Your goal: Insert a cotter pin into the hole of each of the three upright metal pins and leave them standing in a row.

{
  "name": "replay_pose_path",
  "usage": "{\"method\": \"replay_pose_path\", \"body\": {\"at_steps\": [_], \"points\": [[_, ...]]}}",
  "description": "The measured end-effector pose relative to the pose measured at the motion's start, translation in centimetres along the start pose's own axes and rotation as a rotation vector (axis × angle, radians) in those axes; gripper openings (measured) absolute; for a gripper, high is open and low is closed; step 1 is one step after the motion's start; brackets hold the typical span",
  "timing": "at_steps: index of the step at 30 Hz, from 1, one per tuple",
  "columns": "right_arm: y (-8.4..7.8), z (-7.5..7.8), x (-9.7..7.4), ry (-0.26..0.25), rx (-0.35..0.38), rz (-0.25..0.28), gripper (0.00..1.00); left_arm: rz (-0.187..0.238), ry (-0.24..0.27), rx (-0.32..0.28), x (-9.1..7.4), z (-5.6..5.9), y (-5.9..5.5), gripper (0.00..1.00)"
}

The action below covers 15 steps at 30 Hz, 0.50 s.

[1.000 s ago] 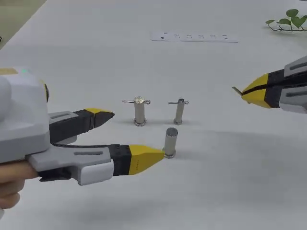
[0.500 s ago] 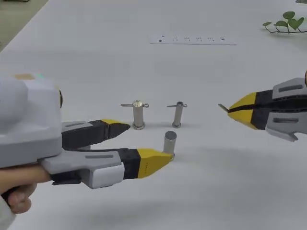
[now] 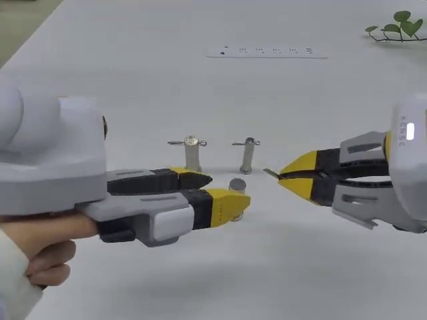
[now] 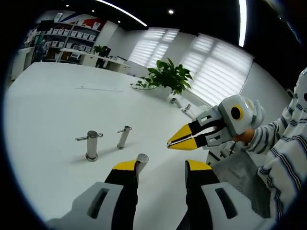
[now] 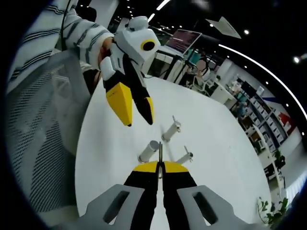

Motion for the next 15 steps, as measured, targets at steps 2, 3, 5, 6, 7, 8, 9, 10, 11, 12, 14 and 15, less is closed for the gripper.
{"method": "replay_pose_path", "body": {"at_steps": [2,3,5,6,7,8,9,10,11,12,14,15], "points": [[0.3,-0.4,0.3,0.01,-0.012,0.003,0.02,-0.001,-0.01,-0.01,0.2,0.2,0.0,0.33],[0.4,-0.5,0.3,0.014,-0.013,0.006,0.02,-0.001,-0.014,-0.015,0.3,0.3,0.0,0.32],[0.8,-0.8,0.4,0.018,-0.019,0.013,0.02,-0.001,-0.012,-0.022,0.6,0.2,0.0,0.3],[0.9,-0.9,0.5,0.021,-0.019,0.017,0.02,-0.002,-0.011,-0.023,0.7,0.2,0.0,0.3],[1.0,-1.0,0.5,0.025,-0.021,0.02,0.02,-0.003,-0.01,-0.03,0.7,0.2,0.0,0.29],[1.2,-1.1,0.6,0.026,-0.028,0.021,0.02,-0.004,-0.014,-0.048,0.8,0.2,0.0,0.27],[1.2,-1.1,0.6,0.027,-0.033,0.021,0.02,-0.002,-0.016,-0.059,0.9,0.2,0.1,0.24],[1.3,-1.2,0.7,0.029,-0.035,0.022,0.02,0.0,-0.017,-0.065,0.9,0.2,0.1,0.22],[1.4,-1.3,0.7,0.034,-0.035,0.024,0.02,0.001,-0.018,-0.072,0.9,0.2,0.2,0.2],[1.5,-1.3,0.7,0.036,-0.033,0.026,0.02,0.001,-0.018,-0.077,1.0,0.2,0.2,0.2],[1.7,-1.4,0.8,0.037,-0.032,0.033,0.02,0.001,-0.019,-0.084,1.1,0.2,0.2,0.2],[1.8,-1.4,0.8,0.037,-0.03,0.034,0.02,0.005,-0.021,-0.091,1.1,0.2,0.2,0.19]]}}
Point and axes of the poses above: the centre of the closed fingertips' face, and the gripper's own axes: x roughly forward along the fingers, z roughly to its right, y roughly out of its top, the point moved 3 cm from there along -x, roughly backward along the fingers, and after that the axes turned 9 degrees about x, right-handed, at the moved point
